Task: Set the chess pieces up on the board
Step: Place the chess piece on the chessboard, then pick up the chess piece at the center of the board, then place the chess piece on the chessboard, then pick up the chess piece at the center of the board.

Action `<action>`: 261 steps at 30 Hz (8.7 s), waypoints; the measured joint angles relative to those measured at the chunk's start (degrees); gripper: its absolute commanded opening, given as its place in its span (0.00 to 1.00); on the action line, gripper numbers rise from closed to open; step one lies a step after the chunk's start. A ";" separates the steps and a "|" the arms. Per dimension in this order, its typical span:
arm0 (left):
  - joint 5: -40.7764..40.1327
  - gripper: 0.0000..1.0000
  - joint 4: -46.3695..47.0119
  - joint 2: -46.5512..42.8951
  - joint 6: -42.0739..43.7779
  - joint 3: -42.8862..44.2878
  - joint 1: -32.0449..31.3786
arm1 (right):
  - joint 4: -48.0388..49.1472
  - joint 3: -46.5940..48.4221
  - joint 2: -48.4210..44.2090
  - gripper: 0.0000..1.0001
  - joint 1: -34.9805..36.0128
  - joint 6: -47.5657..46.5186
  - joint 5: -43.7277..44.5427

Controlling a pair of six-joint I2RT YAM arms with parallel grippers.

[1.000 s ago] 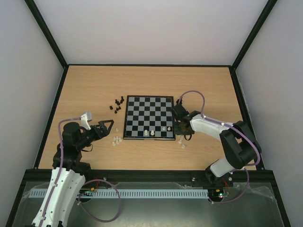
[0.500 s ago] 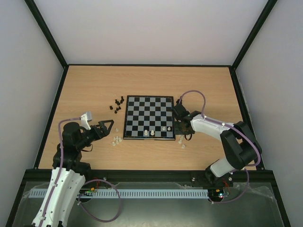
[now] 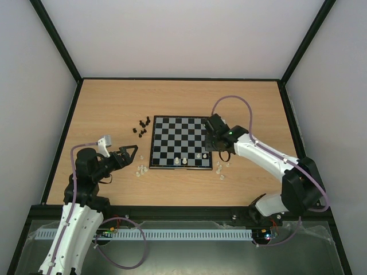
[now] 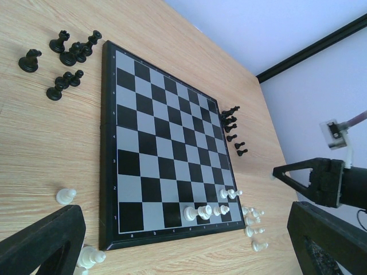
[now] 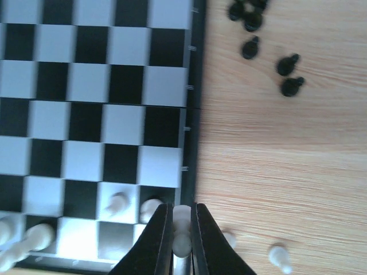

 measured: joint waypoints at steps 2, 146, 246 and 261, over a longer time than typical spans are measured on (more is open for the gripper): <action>0.00 1.00 0.00 0.00 -0.02 0.00 0.00 | -0.87 2.19 0.15 0.05 2.21 0.00 0.09; -0.17 1.00 0.02 -0.04 -0.02 0.00 0.39 | -3.52 12.98 12.04 0.05 10.27 -0.68 -1.20; -34.25 1.00 -2.69 35.01 -0.28 16.35 -21.31 | 1.33 -0.79 -6.12 0.43 10.91 -3.41 -2.36; -41.13 0.56 -10.03 52.19 2.40 21.05 -23.30 | 2.58 -0.81 -6.23 0.43 10.91 -3.72 -5.90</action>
